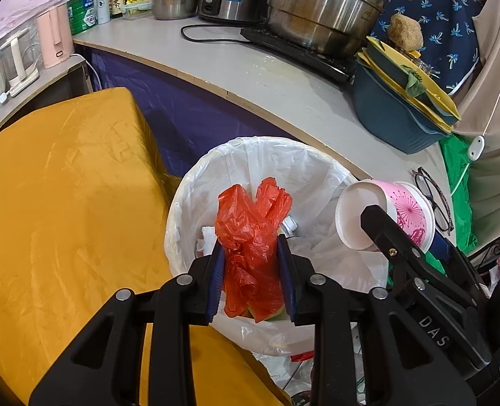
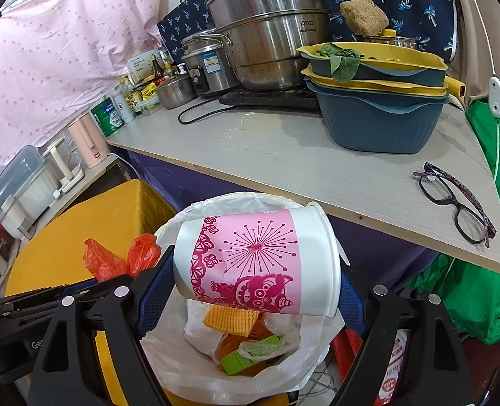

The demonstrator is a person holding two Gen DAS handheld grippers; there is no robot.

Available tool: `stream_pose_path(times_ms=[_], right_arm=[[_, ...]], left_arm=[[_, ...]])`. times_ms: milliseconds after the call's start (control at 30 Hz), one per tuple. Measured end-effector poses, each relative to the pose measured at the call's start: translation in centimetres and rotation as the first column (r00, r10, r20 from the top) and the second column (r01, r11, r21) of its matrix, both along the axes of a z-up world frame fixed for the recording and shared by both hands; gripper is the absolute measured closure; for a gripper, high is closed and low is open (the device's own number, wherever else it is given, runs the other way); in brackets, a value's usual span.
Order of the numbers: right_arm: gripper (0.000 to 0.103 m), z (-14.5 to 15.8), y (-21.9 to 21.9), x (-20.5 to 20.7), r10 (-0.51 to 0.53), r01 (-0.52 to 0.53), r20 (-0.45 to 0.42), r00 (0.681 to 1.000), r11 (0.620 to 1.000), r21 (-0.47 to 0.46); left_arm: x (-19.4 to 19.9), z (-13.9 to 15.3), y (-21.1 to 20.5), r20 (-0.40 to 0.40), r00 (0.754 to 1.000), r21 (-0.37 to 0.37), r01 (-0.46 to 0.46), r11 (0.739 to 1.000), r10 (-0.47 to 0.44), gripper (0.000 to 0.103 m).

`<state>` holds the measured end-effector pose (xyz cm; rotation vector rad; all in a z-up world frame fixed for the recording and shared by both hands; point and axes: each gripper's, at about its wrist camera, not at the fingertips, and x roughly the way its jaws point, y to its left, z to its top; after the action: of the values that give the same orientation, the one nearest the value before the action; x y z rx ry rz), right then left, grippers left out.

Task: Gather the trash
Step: 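Carry the red bag with the left tool while the right tool carries the cup, then open both tools to drop the red bag and cup into the bin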

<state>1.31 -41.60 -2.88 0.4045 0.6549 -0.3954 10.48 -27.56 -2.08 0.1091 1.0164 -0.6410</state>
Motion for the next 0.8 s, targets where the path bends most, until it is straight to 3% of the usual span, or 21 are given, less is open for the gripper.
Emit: stream_pose_path(times_ms=[533,600,700,800], right_arm=[[0.023,-1.0,-0.1,1.1,0.004,-0.004,-0.021,1.0,1.0,0.002],[0.023,-1.1,0.0,1.1,-0.003,0.003,-0.022,1.0,1.0,-0.007],[0.022,-0.8,0.0,1.0,-0.019,0.018,-0.023,1.0,1.0,-0.021],[0.022,-0.6,-0.1,0.9,-0.026,0.026,-0.019,0.999,1.0,-0.013]], left_arm=[[1.0,-1.4,-0.3,-0.029,0.999,0.003,-0.015,1.0,0.015,0.073],[1.1,-1.5,-0.1,-0.032,0.999,0.002,-0.028,1.0,0.028,0.07],[1.6,-1.7,0.4,-0.042,0.997,0.004,-0.057,0.998,0.057,0.056],[1.7,-1.6,0.9,-0.03,0.997,0.005,-0.074,0.997,0.074,0.053]])
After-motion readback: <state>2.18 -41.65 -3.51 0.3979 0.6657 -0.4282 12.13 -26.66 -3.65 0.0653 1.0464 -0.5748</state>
